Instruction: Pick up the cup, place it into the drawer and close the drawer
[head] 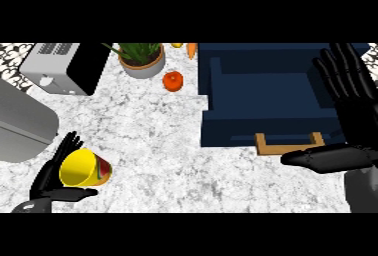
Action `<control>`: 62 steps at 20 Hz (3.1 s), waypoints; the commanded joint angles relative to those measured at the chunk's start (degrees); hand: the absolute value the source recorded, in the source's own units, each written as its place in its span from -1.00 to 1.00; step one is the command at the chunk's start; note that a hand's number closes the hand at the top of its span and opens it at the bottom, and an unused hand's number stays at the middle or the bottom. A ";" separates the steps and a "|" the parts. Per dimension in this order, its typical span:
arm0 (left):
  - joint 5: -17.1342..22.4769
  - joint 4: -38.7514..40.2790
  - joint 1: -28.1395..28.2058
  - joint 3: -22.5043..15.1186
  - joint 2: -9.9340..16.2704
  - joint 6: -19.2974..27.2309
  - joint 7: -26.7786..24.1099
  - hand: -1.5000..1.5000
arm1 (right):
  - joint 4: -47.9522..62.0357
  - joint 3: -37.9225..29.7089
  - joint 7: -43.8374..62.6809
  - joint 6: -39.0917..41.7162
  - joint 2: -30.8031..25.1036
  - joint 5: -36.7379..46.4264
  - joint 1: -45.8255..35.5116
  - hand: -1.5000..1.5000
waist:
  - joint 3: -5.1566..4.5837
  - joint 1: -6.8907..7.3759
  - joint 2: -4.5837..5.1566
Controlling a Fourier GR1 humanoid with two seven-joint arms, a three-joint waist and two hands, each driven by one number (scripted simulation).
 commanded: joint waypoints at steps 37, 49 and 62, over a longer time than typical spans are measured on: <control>7.23 -4.15 -10.67 6.31 -13.34 10.58 -17.11 1.00 | -0.16 -1.76 1.59 0.49 -1.62 0.15 -0.28 -1.00 | 0.12 0.34 -0.16; 5.36 -22.67 -20.79 -2.57 -19.74 15.36 4.03 1.00 | 4.21 -2.64 -2.17 0.80 -1.75 1.85 -0.69 -1.00 | 0.27 1.86 -0.69; 11.41 -24.62 -45.28 -11.95 -20.11 30.99 30.30 1.00 | 3.54 -4.15 -2.95 1.61 -2.31 0.67 0.32 -1.00 | 0.25 -0.13 -0.22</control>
